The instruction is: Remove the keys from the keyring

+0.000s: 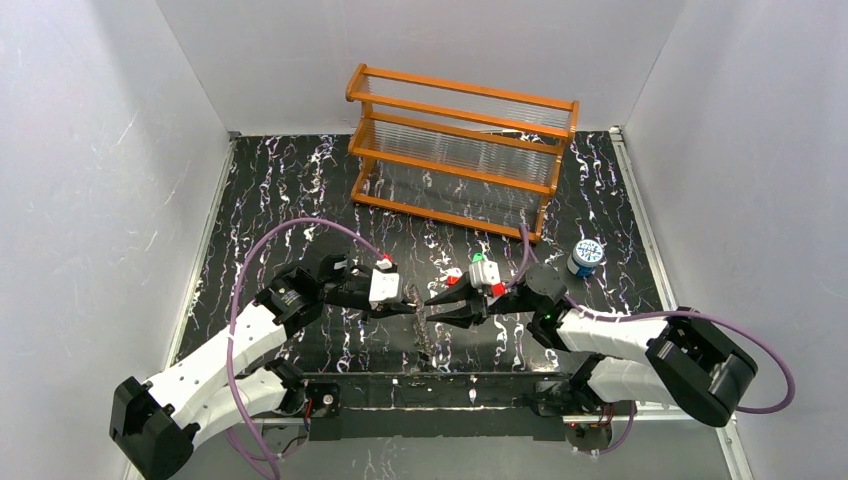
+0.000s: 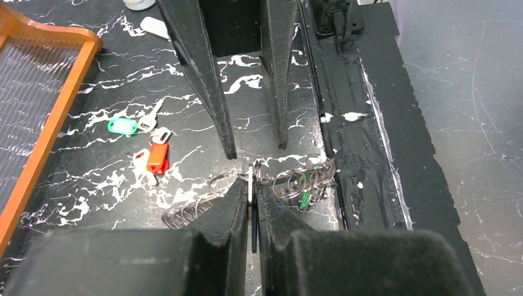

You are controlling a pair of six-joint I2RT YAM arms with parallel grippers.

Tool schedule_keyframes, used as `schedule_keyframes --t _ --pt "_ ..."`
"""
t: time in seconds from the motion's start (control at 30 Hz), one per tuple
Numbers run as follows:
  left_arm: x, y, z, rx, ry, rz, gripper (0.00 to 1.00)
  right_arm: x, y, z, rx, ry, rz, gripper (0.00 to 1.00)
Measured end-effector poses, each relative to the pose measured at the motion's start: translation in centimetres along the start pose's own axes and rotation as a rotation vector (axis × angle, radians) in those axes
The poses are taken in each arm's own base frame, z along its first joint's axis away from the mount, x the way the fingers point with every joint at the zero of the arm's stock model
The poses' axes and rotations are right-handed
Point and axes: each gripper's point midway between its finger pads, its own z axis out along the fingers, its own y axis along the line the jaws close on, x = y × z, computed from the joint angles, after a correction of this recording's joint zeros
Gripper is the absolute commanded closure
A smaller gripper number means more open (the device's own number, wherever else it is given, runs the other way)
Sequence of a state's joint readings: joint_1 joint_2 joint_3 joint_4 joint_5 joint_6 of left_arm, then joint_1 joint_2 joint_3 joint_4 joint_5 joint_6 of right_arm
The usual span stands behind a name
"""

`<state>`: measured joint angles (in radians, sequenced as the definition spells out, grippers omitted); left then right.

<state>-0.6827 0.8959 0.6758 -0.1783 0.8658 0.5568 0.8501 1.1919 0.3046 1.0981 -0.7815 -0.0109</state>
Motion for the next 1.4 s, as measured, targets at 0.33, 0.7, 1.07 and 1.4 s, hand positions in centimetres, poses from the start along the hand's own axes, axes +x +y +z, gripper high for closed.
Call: schedule_keyframes --t 0.33,0.7,1.07,1.4 --pt "0.4 -0.4 0.2 0.031 0.005 0.004 1.00 0.4 1.1 0.6 -0.092 0.002 0.073 0.67" --pt "0.2 -0.9 0.2 0.059 -0.009 0.019 1.00 0.7 1.1 1.0 -0.106 -0.002 0.123 0.71" --pt "0.2 -0.9 0.2 0.063 -0.012 0.035 1.00 0.8 1.8 1.3 -0.167 -0.015 0.181 0.87" --pt "0.3 -0.9 0.2 0.063 -0.008 0.044 1.00 0.3 2.0 1.6 -0.202 -0.016 0.189 0.92"
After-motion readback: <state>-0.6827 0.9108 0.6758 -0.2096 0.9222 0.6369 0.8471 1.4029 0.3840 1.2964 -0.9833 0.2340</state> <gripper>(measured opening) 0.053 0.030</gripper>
